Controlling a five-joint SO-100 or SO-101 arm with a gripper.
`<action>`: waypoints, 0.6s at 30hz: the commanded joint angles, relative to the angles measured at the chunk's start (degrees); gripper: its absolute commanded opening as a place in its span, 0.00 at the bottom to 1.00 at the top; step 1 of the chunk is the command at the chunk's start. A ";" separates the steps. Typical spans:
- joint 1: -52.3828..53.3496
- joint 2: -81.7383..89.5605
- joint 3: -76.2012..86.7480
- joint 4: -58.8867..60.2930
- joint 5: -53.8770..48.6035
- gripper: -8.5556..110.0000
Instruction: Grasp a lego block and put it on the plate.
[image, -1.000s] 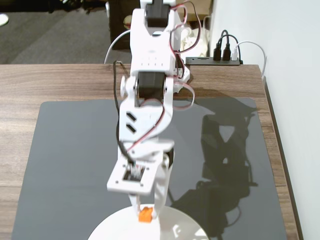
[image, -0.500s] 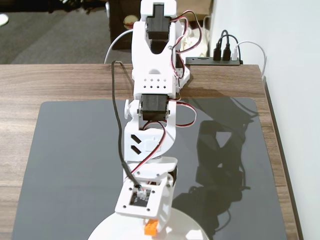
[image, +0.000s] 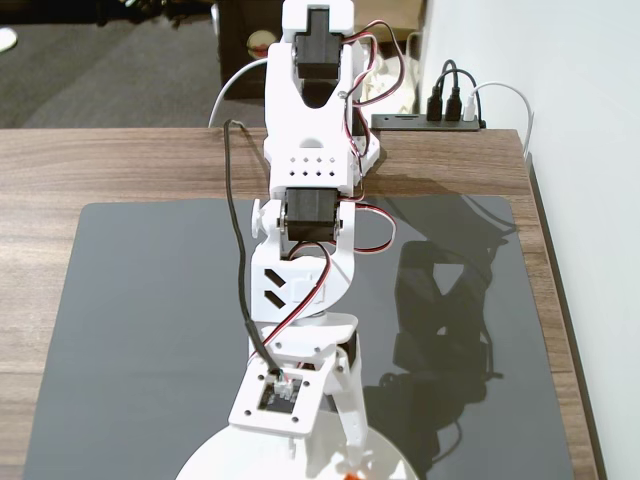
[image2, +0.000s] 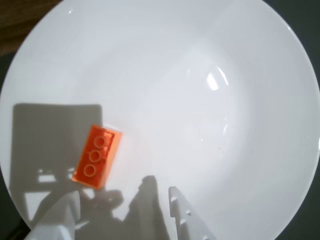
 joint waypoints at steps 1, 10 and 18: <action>0.18 2.81 -2.99 0.62 0.35 0.27; -0.44 6.06 -1.23 3.69 0.44 0.27; -1.32 14.15 5.45 6.50 0.26 0.20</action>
